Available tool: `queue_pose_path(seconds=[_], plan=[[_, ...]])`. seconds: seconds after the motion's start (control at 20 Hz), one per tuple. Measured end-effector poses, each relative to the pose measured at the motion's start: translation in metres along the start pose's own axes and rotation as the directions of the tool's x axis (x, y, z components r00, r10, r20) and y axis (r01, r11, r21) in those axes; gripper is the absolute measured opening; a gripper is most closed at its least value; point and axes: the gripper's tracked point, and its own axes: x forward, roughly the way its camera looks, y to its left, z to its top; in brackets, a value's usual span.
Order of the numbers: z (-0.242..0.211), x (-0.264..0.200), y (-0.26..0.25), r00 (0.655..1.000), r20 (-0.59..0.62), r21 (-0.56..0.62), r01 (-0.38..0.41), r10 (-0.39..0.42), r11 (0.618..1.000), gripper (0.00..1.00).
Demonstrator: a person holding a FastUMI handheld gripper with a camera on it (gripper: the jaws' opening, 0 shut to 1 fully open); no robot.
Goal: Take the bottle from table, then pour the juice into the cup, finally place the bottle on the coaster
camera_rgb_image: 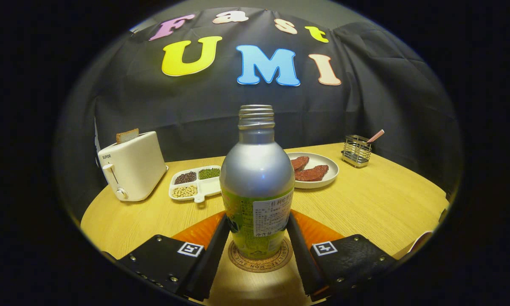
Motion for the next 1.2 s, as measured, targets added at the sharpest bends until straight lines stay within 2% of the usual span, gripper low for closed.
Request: queue_pose_path(seconds=[0.25, 0.35, 0.7, 0.95, 1.2], plan=[[-0.005, -0.007, -0.001, 1.000, -0.016, -0.024, -0.009, 0.008, 1.000, 0.81], [-0.001, -0.017, 0.000, 1.000, -0.011, -0.035, -0.017, 0.016, 0.999, 1.00], [0.046, -0.088, 0.002, 0.989, 0.114, -0.038, -0.086, 0.090, 0.996, 0.99], [0.093, -0.157, 0.010, 0.961, 0.229, -0.067, -0.146, 0.157, 0.987, 0.99], [0.114, -0.225, 0.015, 0.937, 0.282, -0.071, -0.194, 0.207, 0.978, 0.99]])
